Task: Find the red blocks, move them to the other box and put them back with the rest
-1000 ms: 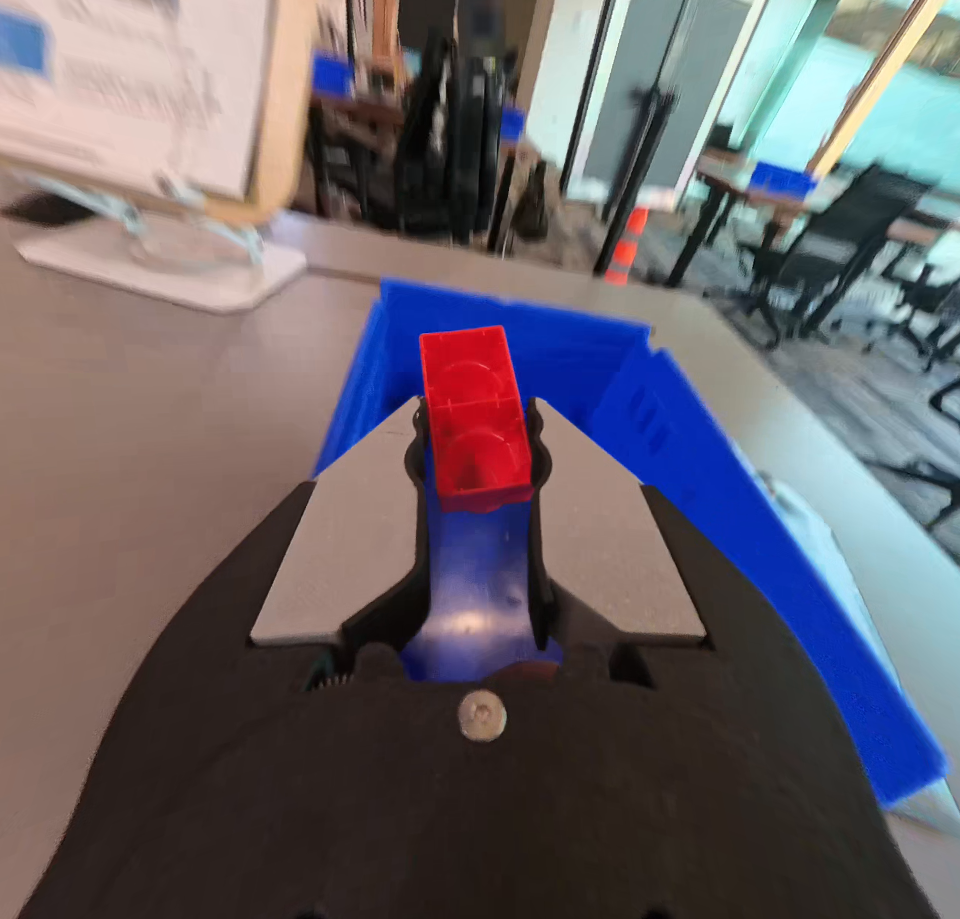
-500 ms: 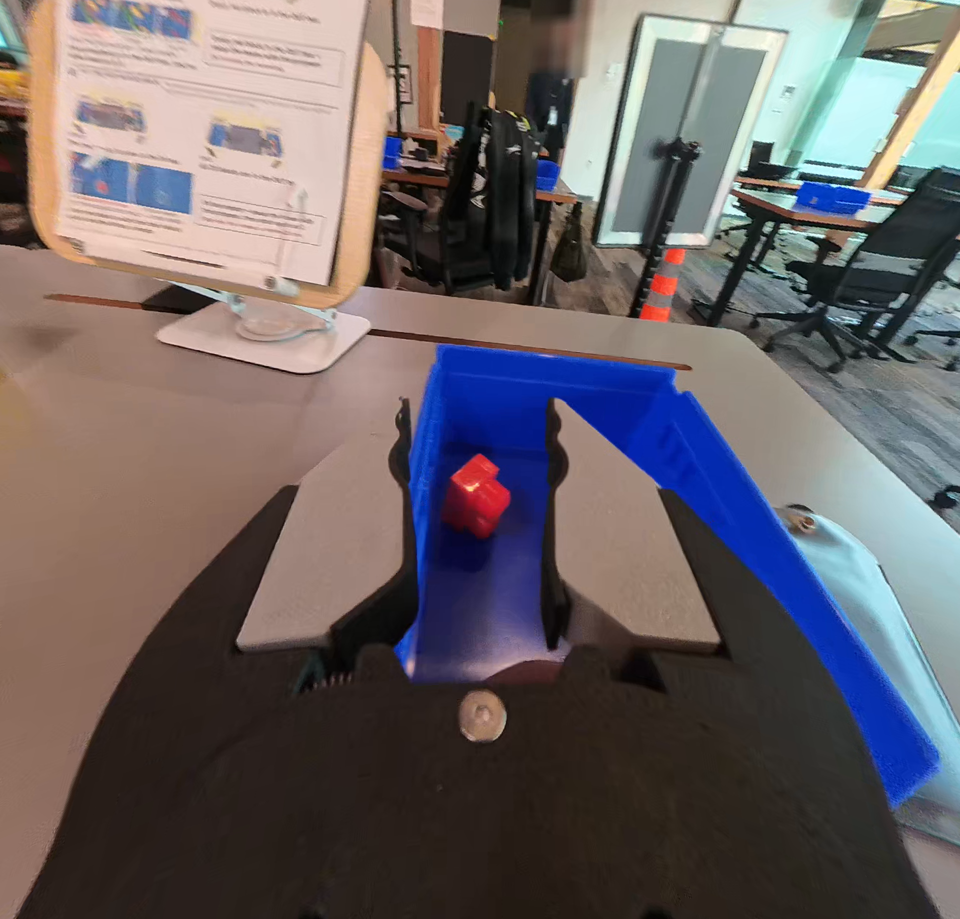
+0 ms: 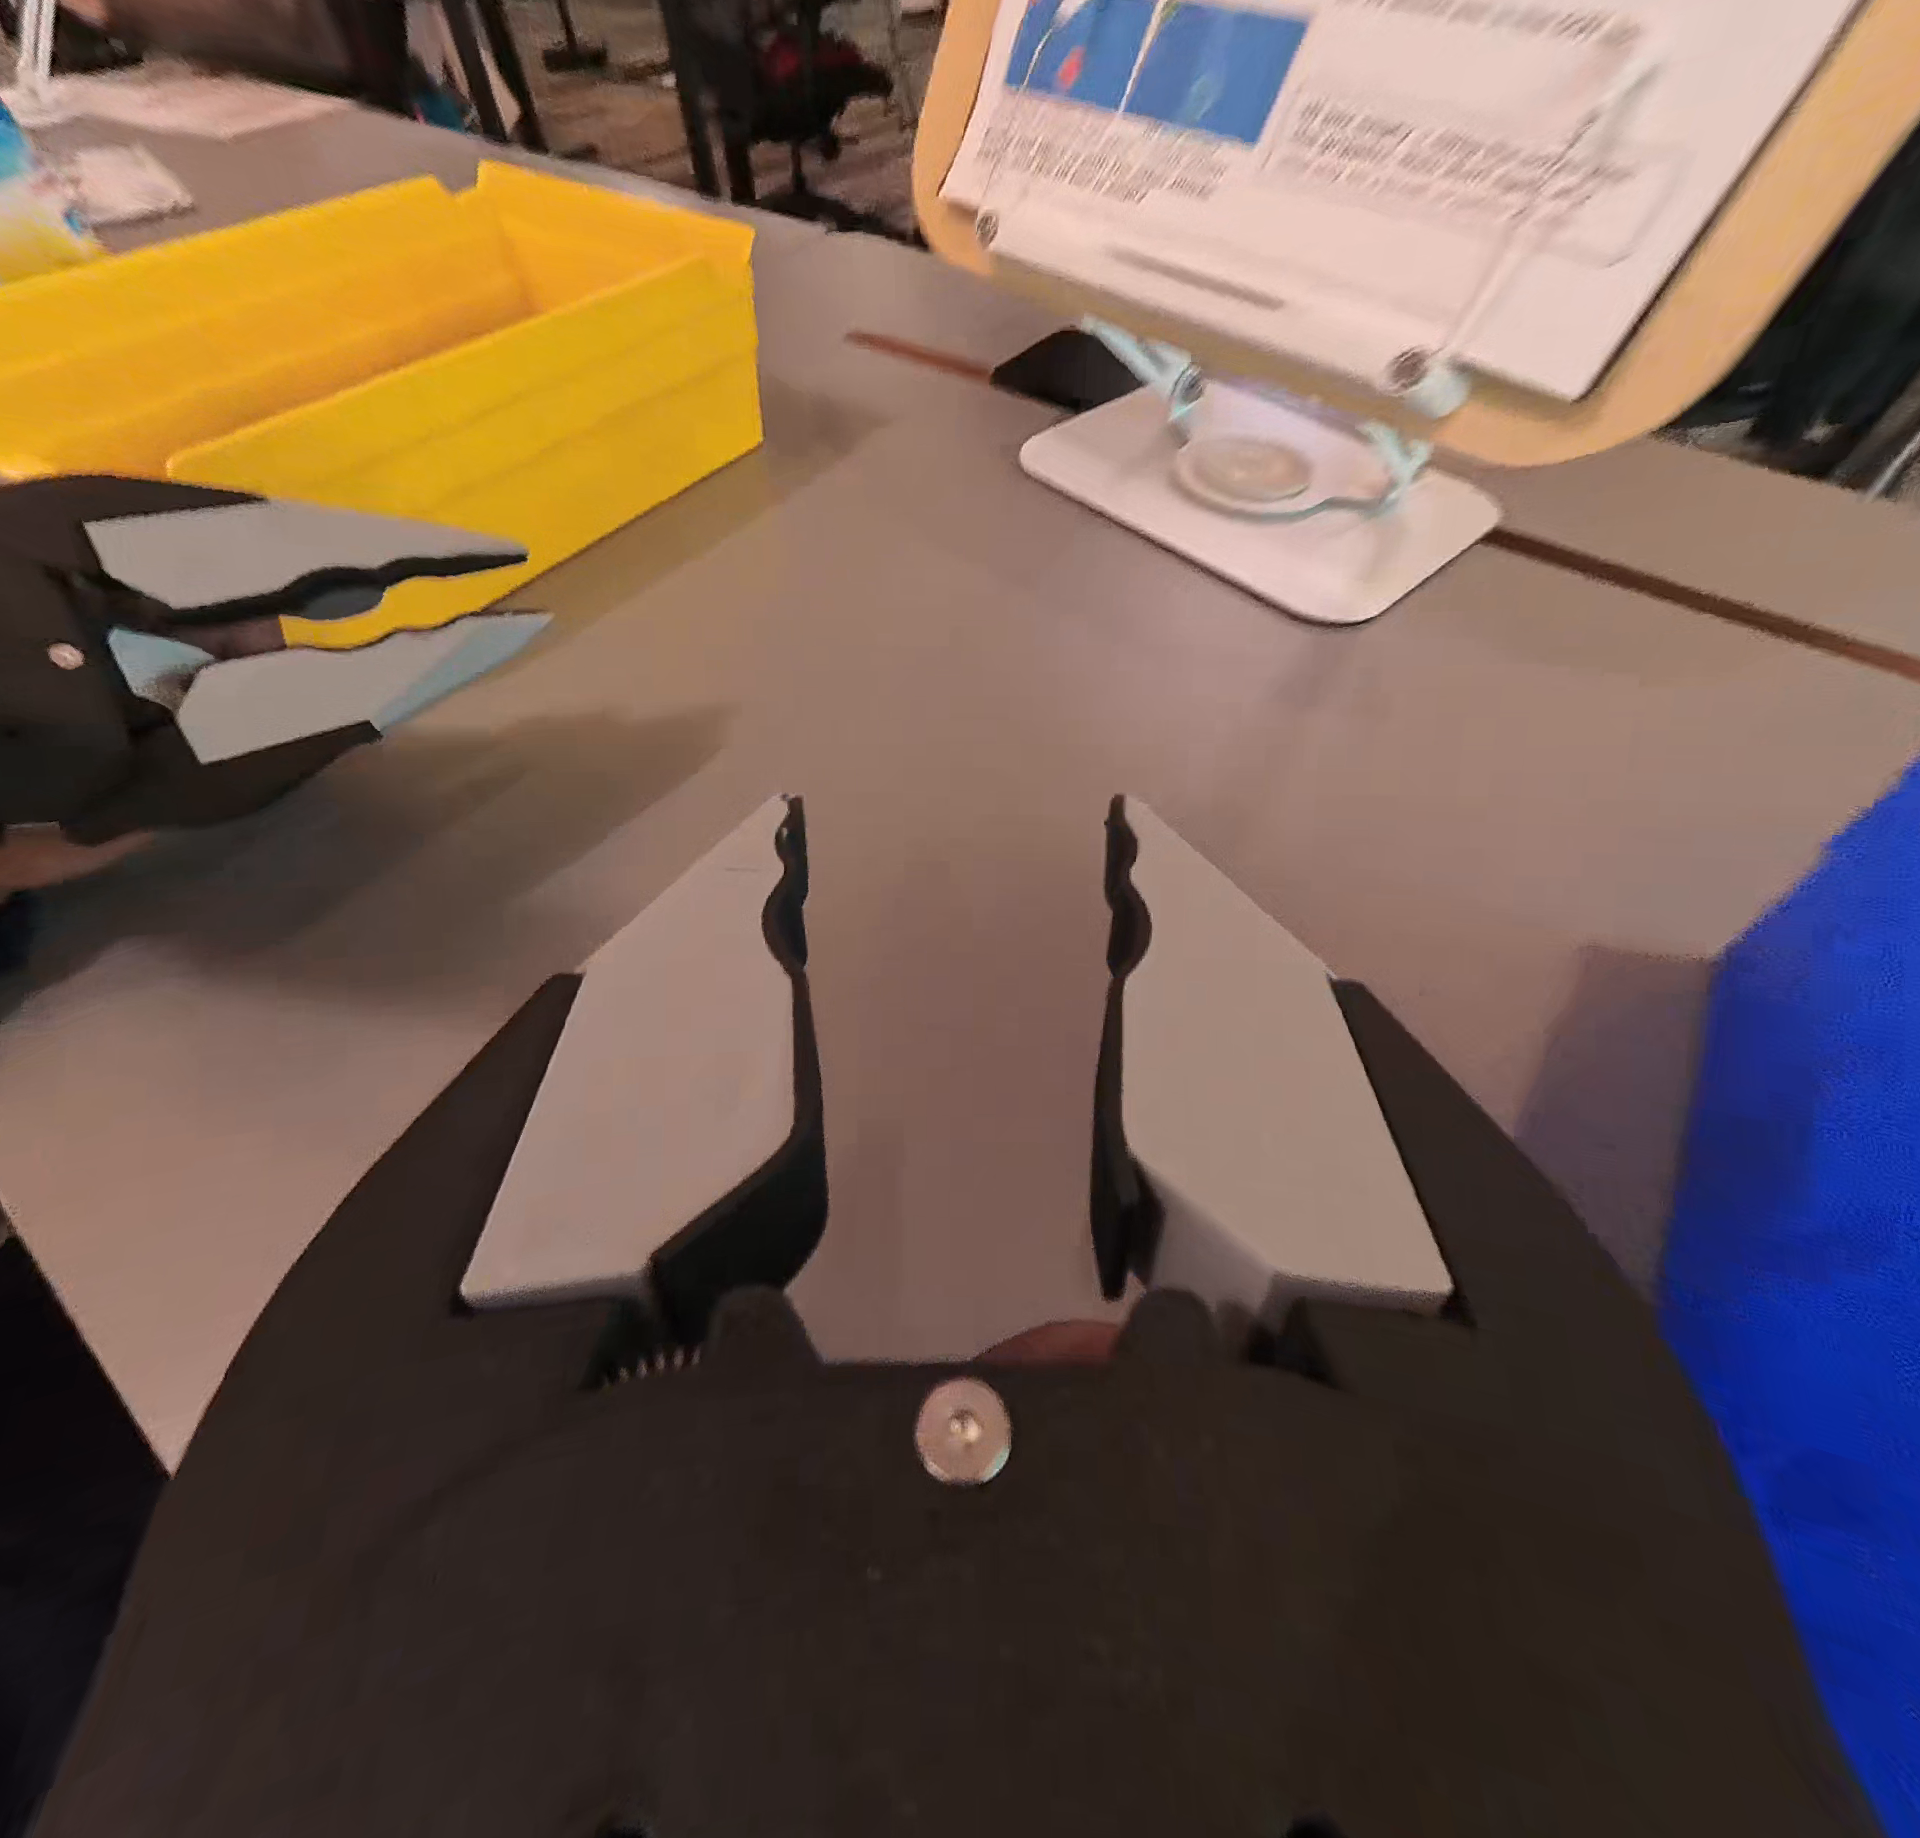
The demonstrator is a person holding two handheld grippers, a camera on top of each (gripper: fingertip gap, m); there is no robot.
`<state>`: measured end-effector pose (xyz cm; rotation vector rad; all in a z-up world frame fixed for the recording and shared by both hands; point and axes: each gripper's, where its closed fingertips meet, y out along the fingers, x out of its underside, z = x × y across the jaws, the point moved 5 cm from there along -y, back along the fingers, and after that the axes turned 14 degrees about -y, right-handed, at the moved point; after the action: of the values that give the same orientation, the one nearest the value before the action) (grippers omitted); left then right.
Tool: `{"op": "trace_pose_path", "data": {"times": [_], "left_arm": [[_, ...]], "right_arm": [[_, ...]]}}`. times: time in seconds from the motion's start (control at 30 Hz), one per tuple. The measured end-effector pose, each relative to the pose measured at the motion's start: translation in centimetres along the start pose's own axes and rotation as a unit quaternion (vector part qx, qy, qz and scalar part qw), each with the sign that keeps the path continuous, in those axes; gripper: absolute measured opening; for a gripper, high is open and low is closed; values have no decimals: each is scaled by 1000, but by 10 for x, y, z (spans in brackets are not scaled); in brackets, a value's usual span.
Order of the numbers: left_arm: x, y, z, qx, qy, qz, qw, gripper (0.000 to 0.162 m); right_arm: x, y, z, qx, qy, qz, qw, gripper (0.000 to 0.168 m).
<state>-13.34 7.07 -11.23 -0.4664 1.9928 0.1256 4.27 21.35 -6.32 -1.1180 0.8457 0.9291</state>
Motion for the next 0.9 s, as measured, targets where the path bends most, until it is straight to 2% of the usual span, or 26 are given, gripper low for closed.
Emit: {"op": "trace_pose_path", "data": {"times": [0.23,0.37,0.47,0.6,0.73,0.9], "left_arm": [[1,-15,8,16,-30,-32,999,17],[4,-37,2,69,-111,-74,989,22],[-6,-57,-34,102,-175,-93,975,24],[-19,-68,-113,85,-213,-123,966,32],[6,-47,-158,86,-216,-219,947,39],[50,-22,-151,138,-194,-316,918,43]], "right_arm": [[45,54,-13,22,-52,-87,995,59],[57,67,-20,-15,-48,-123,991,63],[57,68,-20,-16,-54,-122,991,60],[57,68,-20,-23,-46,-121,991,58],[57,68,-19,-25,-40,-120,992,58],[57,68,-20,-20,-51,-120,991,56]]}}
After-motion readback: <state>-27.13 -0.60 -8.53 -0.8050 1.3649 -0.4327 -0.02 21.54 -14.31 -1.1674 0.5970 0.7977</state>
